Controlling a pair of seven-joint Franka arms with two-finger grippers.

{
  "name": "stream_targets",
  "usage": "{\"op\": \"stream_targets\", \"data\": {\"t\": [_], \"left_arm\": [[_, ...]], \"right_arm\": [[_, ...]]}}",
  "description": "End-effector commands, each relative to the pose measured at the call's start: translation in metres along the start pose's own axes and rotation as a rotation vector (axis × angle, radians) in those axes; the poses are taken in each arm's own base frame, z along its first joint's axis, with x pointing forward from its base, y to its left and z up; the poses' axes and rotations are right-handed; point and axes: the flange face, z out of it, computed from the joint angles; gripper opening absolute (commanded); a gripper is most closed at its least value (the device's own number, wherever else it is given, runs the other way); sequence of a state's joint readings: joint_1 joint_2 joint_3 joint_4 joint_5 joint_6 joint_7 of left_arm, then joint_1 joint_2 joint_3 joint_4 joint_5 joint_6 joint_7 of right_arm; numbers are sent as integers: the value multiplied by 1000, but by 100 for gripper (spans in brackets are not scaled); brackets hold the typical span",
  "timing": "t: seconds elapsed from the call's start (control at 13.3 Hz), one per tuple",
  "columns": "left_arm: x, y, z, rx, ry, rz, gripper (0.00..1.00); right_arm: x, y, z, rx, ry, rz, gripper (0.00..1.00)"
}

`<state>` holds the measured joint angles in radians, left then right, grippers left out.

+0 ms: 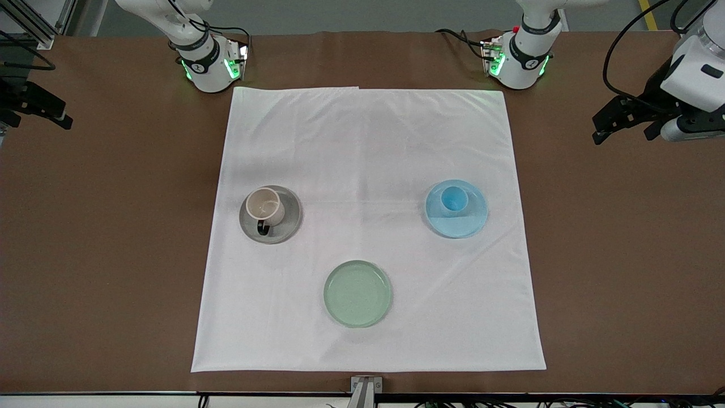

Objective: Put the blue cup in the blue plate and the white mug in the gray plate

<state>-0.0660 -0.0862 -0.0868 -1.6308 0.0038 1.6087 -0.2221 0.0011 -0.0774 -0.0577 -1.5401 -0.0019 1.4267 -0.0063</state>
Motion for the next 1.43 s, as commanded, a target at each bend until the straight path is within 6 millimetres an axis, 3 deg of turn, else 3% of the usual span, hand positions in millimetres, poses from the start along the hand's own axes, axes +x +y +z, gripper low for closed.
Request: {"op": "stream_targets", "data": {"t": [0.0,1.36], "left_arm": [[-1,1,-3,14,18,21,100],[-6,-10,-14,21,-11,35,100]], "right_arm": [[-5,11,0,-5,-10,-13,100],[-7,5,-5,57,-10,-61,100]]}}
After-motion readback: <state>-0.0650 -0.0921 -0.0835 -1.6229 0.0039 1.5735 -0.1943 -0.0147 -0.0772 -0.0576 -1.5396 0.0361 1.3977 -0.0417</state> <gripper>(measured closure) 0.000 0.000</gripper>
